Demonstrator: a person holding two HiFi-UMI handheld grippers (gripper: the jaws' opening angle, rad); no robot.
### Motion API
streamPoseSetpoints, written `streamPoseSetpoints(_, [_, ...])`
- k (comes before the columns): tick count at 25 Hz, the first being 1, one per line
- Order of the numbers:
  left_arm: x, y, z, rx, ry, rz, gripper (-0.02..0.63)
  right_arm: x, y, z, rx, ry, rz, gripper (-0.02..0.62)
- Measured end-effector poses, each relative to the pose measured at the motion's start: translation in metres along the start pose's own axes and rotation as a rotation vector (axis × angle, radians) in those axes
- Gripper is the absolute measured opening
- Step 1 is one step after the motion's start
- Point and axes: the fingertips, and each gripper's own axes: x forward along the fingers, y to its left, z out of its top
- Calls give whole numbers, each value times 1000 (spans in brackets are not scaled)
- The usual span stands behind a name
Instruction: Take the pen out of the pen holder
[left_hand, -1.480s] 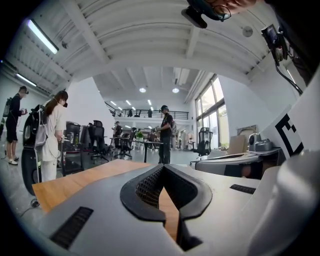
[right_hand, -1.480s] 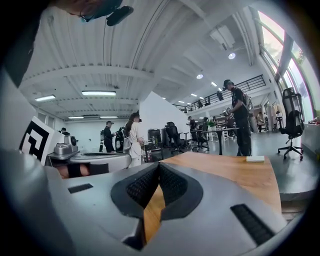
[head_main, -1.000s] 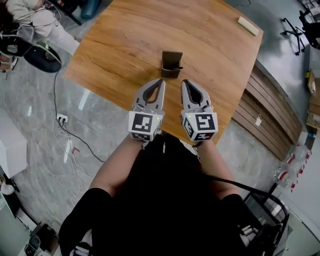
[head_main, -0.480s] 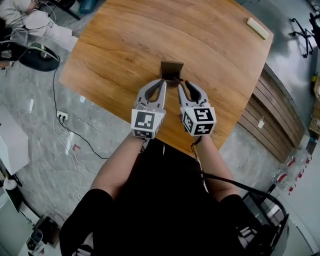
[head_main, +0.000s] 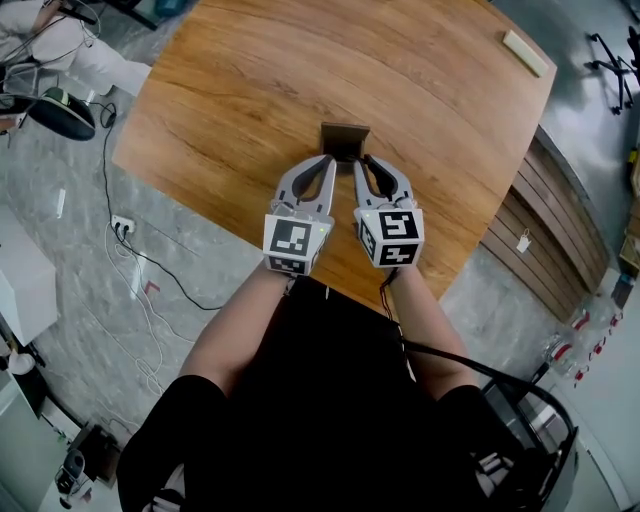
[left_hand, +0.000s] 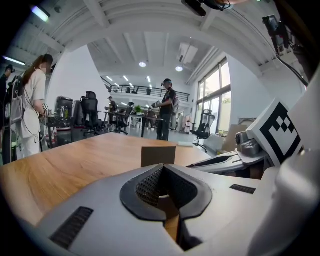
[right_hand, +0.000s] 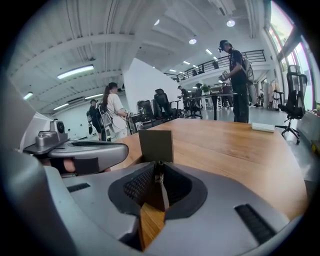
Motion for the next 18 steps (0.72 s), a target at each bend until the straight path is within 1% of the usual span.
streamPoseSetpoints(2, [1, 3, -1, -5, 1, 2, 0, 0, 2, 3, -30, -14, -7, 44])
streamPoseSetpoints(4, [2, 5, 0, -5, -4, 6, 0, -3, 4, 8, -44, -35, -12, 43])
streamPoseSetpoints(11, [-15, 6, 16, -3, -38, 25, 0, -26, 12, 33, -54, -97, -13, 43])
streamPoseSetpoints(14, [-19, 4, 23, 2, -54, 33, 0, -36, 11, 43, -42, -110, -8, 43])
streamPoseSetpoints(18, [-35, 0, 38, 5, -74, 44, 0, -59, 16, 67, -37, -144, 5, 43])
